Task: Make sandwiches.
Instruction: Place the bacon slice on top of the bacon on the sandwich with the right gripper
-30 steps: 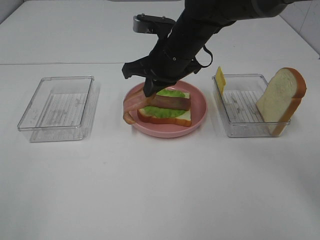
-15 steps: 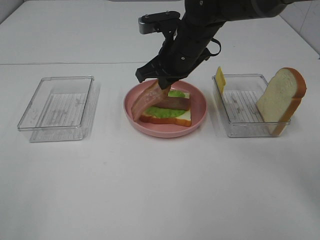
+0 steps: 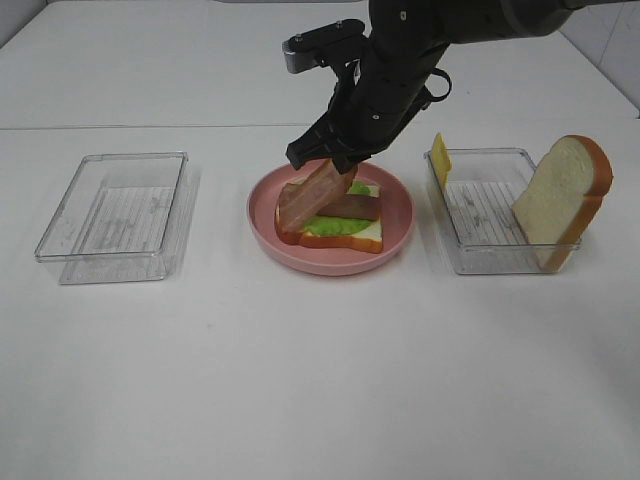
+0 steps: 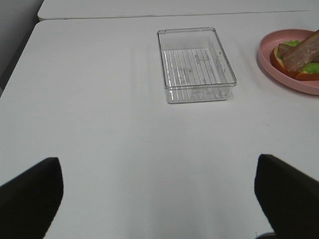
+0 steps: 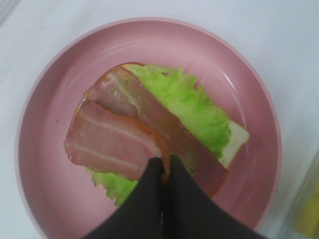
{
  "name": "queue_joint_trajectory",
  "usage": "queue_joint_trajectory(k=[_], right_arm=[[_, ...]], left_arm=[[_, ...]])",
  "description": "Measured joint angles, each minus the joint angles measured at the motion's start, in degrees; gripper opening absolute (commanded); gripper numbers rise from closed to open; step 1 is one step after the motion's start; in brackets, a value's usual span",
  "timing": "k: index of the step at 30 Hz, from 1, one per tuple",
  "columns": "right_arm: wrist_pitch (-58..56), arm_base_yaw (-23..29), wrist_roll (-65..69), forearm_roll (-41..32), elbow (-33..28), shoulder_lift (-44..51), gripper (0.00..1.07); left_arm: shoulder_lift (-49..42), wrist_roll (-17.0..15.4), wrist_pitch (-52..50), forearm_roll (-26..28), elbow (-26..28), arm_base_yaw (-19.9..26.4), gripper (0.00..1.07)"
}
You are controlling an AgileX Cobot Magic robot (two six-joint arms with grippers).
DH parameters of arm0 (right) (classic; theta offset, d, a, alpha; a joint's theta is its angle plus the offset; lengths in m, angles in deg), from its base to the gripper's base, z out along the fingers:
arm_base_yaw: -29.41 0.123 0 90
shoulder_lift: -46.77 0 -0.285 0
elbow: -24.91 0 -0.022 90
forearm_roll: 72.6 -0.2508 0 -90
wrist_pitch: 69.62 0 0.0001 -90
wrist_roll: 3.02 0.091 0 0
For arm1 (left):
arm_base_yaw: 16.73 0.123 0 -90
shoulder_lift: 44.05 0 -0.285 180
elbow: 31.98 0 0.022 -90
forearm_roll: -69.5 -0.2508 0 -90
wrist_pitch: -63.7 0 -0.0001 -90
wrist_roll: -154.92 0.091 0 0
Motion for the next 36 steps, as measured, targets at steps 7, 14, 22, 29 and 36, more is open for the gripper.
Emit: queue_joint_trajectory(k=[7, 14, 22, 29, 36], right_arm=[[1.03, 0.00, 0.00, 2.12, 0.00, -0.80, 0.00], [2.35, 0.00, 0.00, 2.41, 0.00, -0.80, 0.04], [3.09, 0.00, 0.00, 2.69, 0.00, -0.80, 0.51], [4.24, 0.00, 2.01, 2.75, 0.00, -0.57, 0.99], [2.18, -0.06, 8.25, 2.92, 0.23, 4.87, 0.99]], left_arm=[[0.00, 0.00, 0.00, 0.00, 0.00, 0.00, 0.98], [0.00, 0.00, 0.00, 0.00, 0.00, 0.00, 0.98], [0.00, 0.00, 0.00, 0.00, 0.00, 0.00, 0.98], [0.00, 0.00, 0.00, 0.00, 0.00, 0.00, 0.98], [0.00, 0.00, 0.00, 0.00, 0.00, 0.00, 0.98]])
